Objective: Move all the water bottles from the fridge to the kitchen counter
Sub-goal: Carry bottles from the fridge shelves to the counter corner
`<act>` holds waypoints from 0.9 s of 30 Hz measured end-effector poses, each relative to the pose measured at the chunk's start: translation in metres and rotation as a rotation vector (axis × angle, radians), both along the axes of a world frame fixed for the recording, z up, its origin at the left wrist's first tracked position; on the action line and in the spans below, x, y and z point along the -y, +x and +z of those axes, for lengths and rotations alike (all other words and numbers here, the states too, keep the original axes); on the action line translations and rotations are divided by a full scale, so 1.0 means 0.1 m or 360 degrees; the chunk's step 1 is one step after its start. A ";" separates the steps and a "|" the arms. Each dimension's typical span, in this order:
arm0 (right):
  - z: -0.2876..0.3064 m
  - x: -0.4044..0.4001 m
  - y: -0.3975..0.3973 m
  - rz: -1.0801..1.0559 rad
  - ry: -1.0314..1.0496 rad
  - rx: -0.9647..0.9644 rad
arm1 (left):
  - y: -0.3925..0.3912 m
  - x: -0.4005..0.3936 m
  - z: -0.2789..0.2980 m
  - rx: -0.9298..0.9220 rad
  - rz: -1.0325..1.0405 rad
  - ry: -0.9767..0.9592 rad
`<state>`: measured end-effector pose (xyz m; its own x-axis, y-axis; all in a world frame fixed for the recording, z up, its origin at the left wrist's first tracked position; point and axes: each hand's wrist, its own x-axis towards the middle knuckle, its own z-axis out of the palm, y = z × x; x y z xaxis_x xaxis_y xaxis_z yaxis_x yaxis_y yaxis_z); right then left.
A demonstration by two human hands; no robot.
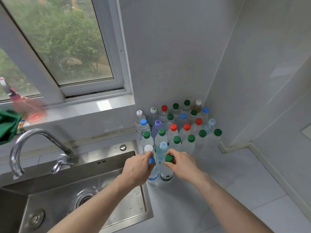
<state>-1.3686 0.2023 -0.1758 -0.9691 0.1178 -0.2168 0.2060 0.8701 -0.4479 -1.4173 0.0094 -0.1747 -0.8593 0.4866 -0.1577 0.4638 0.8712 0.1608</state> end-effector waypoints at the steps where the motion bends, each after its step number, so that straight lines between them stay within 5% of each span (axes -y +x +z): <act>1: -0.02 -0.01 0.01 -0.0017 -0.0008 -0.0011 | 0.00 0.00 -0.01 -0.0006 -0.0003 0.0011; 27: -0.06 -0.10 0.18 -0.0088 -0.0080 -0.0048 | 0.02 -0.08 0.00 -0.0052 -0.0014 0.0091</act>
